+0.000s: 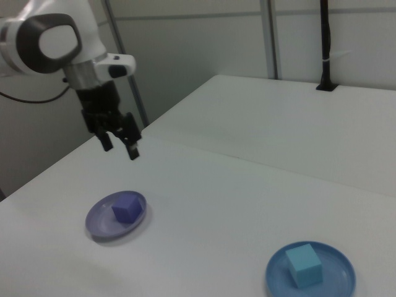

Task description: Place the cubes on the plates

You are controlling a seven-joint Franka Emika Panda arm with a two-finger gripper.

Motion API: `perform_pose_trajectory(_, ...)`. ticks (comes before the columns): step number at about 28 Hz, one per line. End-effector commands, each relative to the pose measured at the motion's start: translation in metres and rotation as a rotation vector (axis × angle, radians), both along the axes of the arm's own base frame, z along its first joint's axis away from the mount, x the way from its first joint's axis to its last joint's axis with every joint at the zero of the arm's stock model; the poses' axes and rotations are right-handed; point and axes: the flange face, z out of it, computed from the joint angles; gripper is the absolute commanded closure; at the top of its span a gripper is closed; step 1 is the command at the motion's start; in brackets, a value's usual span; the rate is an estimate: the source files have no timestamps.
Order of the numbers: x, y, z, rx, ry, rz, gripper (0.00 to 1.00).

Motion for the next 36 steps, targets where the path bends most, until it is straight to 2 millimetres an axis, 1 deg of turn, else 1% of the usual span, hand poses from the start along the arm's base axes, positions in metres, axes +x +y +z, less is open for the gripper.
perform_pose_trajectory(1, 0.012, -0.056, -0.025, -0.008, -0.042, 0.006, 0.0)
perform_pose_trajectory(4, 0.017, -0.075, -0.035, -0.024, -0.062, -0.004, 0.0)
perform_pose_trajectory(7, 0.018, -0.091, -0.039, -0.025, -0.059, -0.02, 0.0)
perform_pose_trajectory(10, 0.018, -0.096, -0.047, -0.024, -0.041, -0.006, 0.0)
perform_pose_trajectory(12, 0.02, -0.096, -0.057, -0.022, -0.021, 0.001, 0.0)
perform_pose_trajectory(14, 0.019, -0.091, -0.056, -0.022, -0.018, -0.001, 0.0)
perform_pose_trajectory(17, 0.018, -0.089, -0.053, -0.014, -0.019, -0.011, 0.0)
perform_pose_trajectory(21, 0.023, -0.081, -0.066, -0.012, 0.001, -0.063, 0.0)
perform_pose_trajectory(23, 0.026, -0.079, -0.069, -0.011, 0.005, -0.077, 0.0)
perform_pose_trajectory(25, 0.027, -0.079, -0.066, -0.008, -0.001, -0.08, 0.0)
perform_pose_trajectory(29, 0.023, -0.07, -0.068, 0.004, 0.036, -0.081, 0.0)
perform_pose_trajectory(33, 0.019, -0.069, -0.067, 0.021, 0.057, -0.073, 0.0)
perform_pose_trajectory(36, 0.021, -0.066, -0.069, 0.04, 0.057, -0.066, 0.0)
